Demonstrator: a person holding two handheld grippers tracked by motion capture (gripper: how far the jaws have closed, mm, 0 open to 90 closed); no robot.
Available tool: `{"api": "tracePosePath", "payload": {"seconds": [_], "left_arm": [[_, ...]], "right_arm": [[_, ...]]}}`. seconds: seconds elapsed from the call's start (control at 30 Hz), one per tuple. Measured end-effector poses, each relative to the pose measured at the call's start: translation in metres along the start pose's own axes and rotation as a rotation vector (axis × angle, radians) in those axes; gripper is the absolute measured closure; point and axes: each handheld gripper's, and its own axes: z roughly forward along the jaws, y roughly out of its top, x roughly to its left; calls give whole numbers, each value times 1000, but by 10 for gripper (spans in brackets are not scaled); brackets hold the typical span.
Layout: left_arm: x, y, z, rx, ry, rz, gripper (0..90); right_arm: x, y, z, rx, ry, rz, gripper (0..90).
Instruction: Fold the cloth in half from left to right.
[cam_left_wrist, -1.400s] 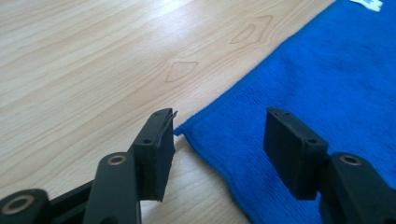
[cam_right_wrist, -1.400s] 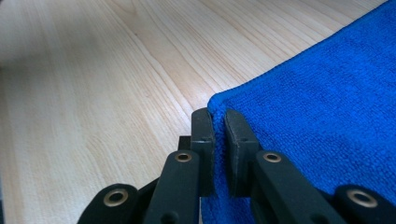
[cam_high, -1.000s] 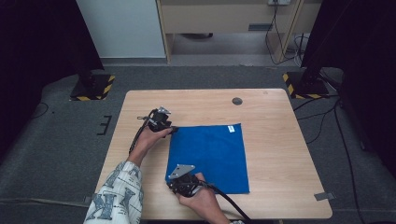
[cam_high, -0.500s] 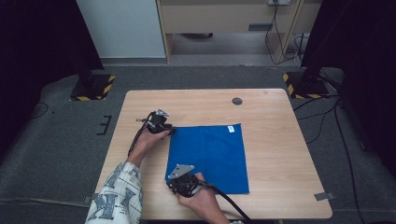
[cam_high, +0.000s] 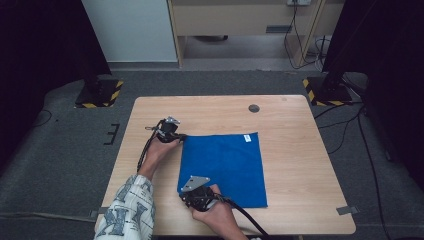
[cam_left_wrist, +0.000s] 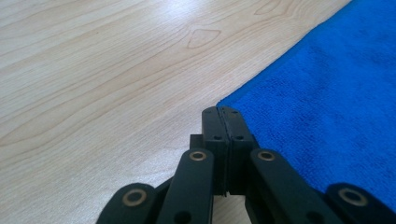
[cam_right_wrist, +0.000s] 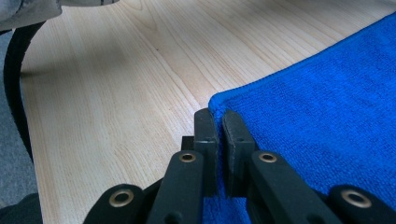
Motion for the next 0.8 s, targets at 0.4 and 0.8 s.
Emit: {"api": "tracePosePath", "payload": {"seconds": [0.4,0.8], "left_arm": [[0,2,4,-68,-9,-41,660],[-1,-5,7,-33,-13,-41,835]], "right_arm": [[2,-1,2,8,0,-1,865],[2,-1,1,5,-2,1,865]]}}
